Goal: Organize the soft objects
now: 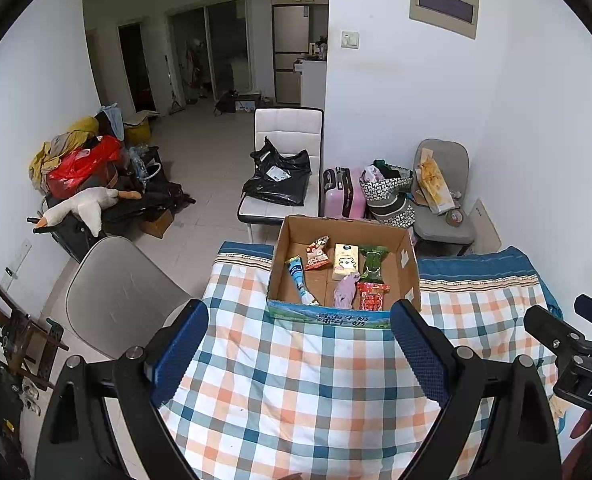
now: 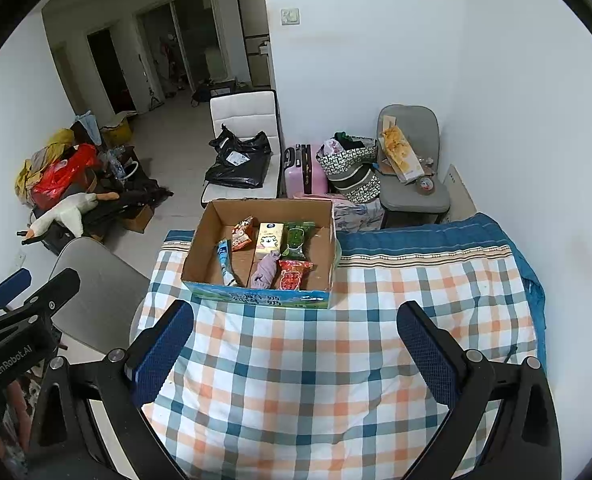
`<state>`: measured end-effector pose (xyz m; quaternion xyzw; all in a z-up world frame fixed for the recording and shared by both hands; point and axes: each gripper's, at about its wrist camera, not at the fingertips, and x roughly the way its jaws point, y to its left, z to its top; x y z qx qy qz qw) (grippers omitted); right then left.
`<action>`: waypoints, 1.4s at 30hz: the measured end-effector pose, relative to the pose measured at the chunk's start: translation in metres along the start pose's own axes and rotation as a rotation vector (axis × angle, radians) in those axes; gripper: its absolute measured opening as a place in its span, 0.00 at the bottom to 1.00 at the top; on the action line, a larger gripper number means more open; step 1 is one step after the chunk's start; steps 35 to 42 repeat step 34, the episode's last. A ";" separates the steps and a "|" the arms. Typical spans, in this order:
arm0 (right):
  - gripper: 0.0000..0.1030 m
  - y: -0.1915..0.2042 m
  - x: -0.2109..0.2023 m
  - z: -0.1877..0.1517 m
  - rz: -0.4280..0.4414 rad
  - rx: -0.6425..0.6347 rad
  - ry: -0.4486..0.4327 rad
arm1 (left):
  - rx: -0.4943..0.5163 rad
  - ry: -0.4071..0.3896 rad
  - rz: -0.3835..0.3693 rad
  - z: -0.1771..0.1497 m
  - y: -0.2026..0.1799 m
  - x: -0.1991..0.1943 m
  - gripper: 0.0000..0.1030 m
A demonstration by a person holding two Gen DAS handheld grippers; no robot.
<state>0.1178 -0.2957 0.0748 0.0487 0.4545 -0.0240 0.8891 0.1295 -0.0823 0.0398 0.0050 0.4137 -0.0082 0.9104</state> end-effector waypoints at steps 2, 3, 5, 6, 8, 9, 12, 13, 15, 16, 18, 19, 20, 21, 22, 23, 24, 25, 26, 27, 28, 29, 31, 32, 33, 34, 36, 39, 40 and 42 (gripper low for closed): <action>1.00 0.000 0.000 0.000 0.004 0.002 0.001 | 0.001 0.002 0.001 0.000 0.000 0.000 0.91; 1.00 -0.001 0.000 0.000 0.005 0.001 0.001 | 0.001 0.003 -0.001 -0.001 0.000 0.000 0.90; 1.00 -0.001 -0.001 0.001 0.005 0.001 -0.001 | 0.002 0.001 0.001 0.000 0.001 0.000 0.90; 1.00 -0.001 -0.001 0.002 0.007 0.000 -0.002 | 0.002 0.001 -0.002 0.000 0.001 0.000 0.91; 1.00 -0.001 -0.001 0.003 0.007 0.000 -0.003 | 0.004 0.001 0.003 0.000 0.000 0.000 0.91; 1.00 -0.002 0.000 0.004 0.006 0.000 -0.004 | 0.002 0.001 0.002 0.000 0.001 0.000 0.91; 1.00 -0.001 0.000 0.003 0.008 -0.003 -0.002 | 0.001 0.003 -0.002 0.001 0.001 -0.001 0.90; 1.00 -0.001 0.000 0.004 0.007 -0.003 -0.001 | 0.002 0.004 -0.003 0.001 0.001 -0.001 0.90; 1.00 -0.001 0.000 0.003 0.009 -0.003 -0.003 | 0.000 0.003 -0.002 0.001 0.001 -0.001 0.91; 1.00 -0.001 0.000 0.003 0.009 -0.003 -0.002 | 0.000 0.004 -0.002 0.001 0.001 0.000 0.91; 1.00 -0.001 0.000 0.004 0.008 -0.007 -0.002 | 0.001 0.004 0.001 0.001 0.001 -0.001 0.90; 1.00 -0.001 -0.001 0.003 0.010 -0.002 -0.001 | 0.001 0.003 0.000 0.001 0.000 -0.001 0.91; 1.00 -0.001 -0.001 0.003 0.011 -0.003 -0.001 | 0.001 0.003 0.001 0.001 0.000 -0.001 0.91; 1.00 -0.001 -0.001 0.004 0.009 -0.005 -0.001 | 0.001 0.003 0.001 0.001 0.000 -0.001 0.91; 1.00 -0.001 -0.001 0.004 0.010 -0.004 -0.001 | 0.000 0.004 0.000 0.001 0.000 -0.001 0.91; 1.00 -0.002 -0.001 0.004 0.012 -0.002 0.001 | 0.000 0.005 0.001 0.001 0.001 0.000 0.91; 1.00 -0.001 -0.001 0.004 0.011 -0.003 0.000 | 0.001 0.006 0.000 0.000 0.000 -0.002 0.91; 1.00 0.000 0.000 0.005 0.011 -0.005 0.000 | 0.000 0.006 0.000 0.000 0.000 -0.002 0.91; 1.00 0.000 0.000 0.004 0.013 -0.004 0.001 | 0.000 0.005 0.001 0.000 0.000 -0.002 0.91; 1.00 0.000 0.000 0.005 0.014 -0.004 0.001 | 0.001 0.004 0.000 0.000 0.000 -0.002 0.91; 1.00 0.000 0.000 0.005 0.012 -0.005 0.000 | 0.000 0.003 -0.001 0.000 0.000 -0.002 0.91; 1.00 0.000 0.000 0.005 0.011 -0.006 0.000 | 0.001 0.003 -0.001 0.000 0.000 -0.001 0.91; 1.00 0.000 0.001 0.006 0.014 -0.007 0.001 | 0.002 0.002 -0.001 0.001 0.000 -0.001 0.91; 1.00 0.000 0.001 0.007 0.011 -0.008 0.000 | 0.001 0.001 0.001 0.000 0.000 -0.001 0.91; 1.00 0.000 0.002 0.007 0.011 -0.009 0.000 | 0.001 0.001 0.002 0.000 0.000 -0.001 0.91; 1.00 -0.001 0.002 0.007 0.014 -0.007 0.002 | 0.000 0.001 0.001 0.000 0.000 -0.001 0.90; 1.00 -0.001 0.002 0.007 0.014 -0.007 0.002 | 0.000 0.001 0.001 0.000 0.000 -0.001 0.90; 1.00 -0.001 0.002 0.007 0.014 -0.007 0.002 | 0.000 0.001 0.001 0.000 0.000 -0.001 0.90; 1.00 -0.001 0.002 0.007 0.014 -0.007 0.002 | 0.000 0.001 0.001 0.000 0.000 -0.001 0.90; 1.00 -0.001 0.002 0.007 0.014 -0.007 0.002 | 0.000 0.001 0.001 0.000 0.000 -0.001 0.90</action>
